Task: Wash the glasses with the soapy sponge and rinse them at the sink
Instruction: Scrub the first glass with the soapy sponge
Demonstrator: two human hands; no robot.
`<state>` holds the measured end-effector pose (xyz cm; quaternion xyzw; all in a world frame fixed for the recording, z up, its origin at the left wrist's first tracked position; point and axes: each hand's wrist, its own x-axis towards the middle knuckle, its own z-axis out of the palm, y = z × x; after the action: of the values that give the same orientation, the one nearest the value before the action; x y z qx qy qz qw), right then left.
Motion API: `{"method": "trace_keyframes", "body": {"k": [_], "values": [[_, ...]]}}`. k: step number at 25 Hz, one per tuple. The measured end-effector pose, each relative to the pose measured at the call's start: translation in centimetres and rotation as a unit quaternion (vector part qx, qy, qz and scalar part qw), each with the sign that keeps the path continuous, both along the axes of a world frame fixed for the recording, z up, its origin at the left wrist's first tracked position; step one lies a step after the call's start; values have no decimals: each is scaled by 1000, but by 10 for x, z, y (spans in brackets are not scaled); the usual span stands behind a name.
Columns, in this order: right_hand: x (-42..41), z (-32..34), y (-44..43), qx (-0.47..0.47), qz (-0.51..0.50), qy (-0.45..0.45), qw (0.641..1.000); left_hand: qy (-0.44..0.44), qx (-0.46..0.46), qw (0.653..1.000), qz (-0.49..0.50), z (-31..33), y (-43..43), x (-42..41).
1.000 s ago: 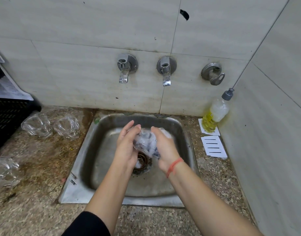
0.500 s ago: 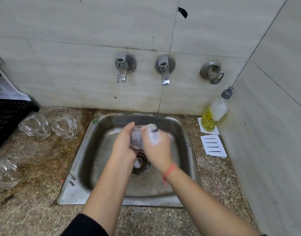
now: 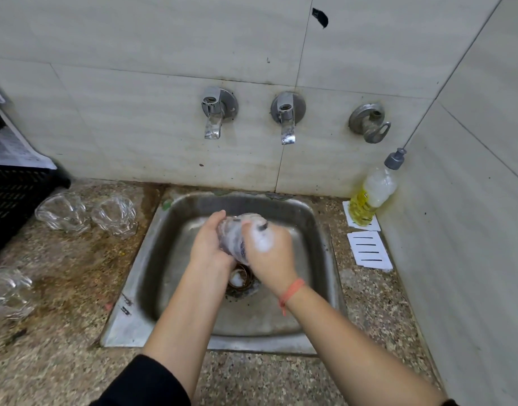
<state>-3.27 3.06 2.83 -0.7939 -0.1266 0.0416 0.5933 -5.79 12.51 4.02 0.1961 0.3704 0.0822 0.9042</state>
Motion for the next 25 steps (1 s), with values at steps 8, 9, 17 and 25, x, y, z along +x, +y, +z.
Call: {"method": "trace_keyframes", "body": {"k": [8, 9, 17, 25], "values": [[16, 19, 4, 328, 64, 509, 793, -106, 183, 975, 71, 12, -13, -9], [18, 19, 3, 334, 63, 490, 802, -132, 133, 982, 34, 13, -10, -11], [28, 22, 2, -156, -103, 19, 982, -163, -76, 982, -64, -14, -9, -18], [11, -5, 7, -94, -39, -116, 988, -69, -19, 997, 37, -30, -4, -9]]}}
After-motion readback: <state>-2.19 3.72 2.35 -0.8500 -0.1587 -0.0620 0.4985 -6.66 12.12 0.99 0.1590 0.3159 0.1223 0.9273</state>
